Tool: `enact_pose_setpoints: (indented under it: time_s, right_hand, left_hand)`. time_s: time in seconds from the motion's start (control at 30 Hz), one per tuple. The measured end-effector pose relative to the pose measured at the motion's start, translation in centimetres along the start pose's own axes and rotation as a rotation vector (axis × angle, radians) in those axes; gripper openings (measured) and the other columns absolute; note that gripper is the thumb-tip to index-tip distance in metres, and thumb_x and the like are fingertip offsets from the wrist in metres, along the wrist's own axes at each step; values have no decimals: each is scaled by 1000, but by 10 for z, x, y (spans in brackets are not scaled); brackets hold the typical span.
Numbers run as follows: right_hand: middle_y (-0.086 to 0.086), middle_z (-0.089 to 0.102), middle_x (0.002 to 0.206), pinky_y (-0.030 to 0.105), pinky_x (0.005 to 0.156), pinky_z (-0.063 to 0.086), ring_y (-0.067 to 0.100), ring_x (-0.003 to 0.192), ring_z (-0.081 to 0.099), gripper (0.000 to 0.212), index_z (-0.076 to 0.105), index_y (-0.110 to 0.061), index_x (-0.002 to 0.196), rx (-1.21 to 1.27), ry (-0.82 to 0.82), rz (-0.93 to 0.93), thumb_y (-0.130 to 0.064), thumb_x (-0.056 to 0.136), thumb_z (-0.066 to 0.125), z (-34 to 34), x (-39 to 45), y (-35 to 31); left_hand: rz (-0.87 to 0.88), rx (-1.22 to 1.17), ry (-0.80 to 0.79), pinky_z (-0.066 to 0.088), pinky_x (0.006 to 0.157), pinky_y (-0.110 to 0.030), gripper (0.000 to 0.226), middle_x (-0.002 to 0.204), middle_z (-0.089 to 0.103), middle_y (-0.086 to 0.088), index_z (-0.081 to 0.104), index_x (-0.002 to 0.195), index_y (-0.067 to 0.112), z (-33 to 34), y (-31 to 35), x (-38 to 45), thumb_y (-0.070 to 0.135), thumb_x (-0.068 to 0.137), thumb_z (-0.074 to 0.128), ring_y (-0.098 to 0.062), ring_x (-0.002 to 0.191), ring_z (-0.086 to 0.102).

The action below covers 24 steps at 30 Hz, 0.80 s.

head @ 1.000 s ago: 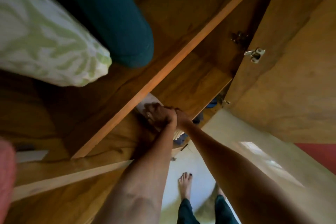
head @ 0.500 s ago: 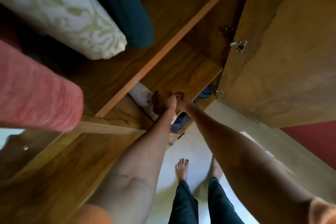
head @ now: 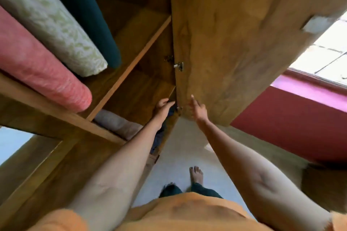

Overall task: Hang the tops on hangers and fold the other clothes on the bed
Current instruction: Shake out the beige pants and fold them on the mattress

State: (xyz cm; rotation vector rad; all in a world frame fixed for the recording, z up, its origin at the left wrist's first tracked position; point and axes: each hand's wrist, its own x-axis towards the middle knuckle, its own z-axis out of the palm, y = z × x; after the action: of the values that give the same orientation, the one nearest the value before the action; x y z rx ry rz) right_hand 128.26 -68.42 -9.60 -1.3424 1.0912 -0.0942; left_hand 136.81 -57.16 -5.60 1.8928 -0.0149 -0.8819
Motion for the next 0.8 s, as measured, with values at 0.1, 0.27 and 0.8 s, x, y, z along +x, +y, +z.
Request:
enact_pose_setpoints:
  time_s: [0.1, 0.27, 0.8]
  right_hand:
    - [2, 67, 104, 32, 77, 44, 18, 92, 58, 54, 68, -18, 102, 86, 216, -54, -65, 85, 46, -45, -32, 0]
    - [-4, 68, 97, 37, 91, 45, 18, 100, 61, 32, 66, -29, 81, 184, 469, -130, -53, 91, 47, -100, -84, 18]
    - [5, 65, 112, 36, 97, 40, 18, 104, 56, 29, 64, -22, 98, 490, 1164, -258, -43, 95, 44, -311, -320, 127]
  left_hand:
    - [108, 50, -160, 35, 92, -28, 42, 136, 49, -9, 48, 133, 9, 21, 19, -12, 25, 94, 53, -26, 124, 46]
    - [234, 101, -337, 34, 88, -27, 40, 132, 53, -4, 53, 129, 15, 56, 51, -50, 31, 93, 53, -22, 120, 50]
    - [558, 262, -951, 37, 74, -25, 38, 128, 56, -4, 53, 127, 15, 285, 36, -286, 30, 93, 51, -20, 109, 54]
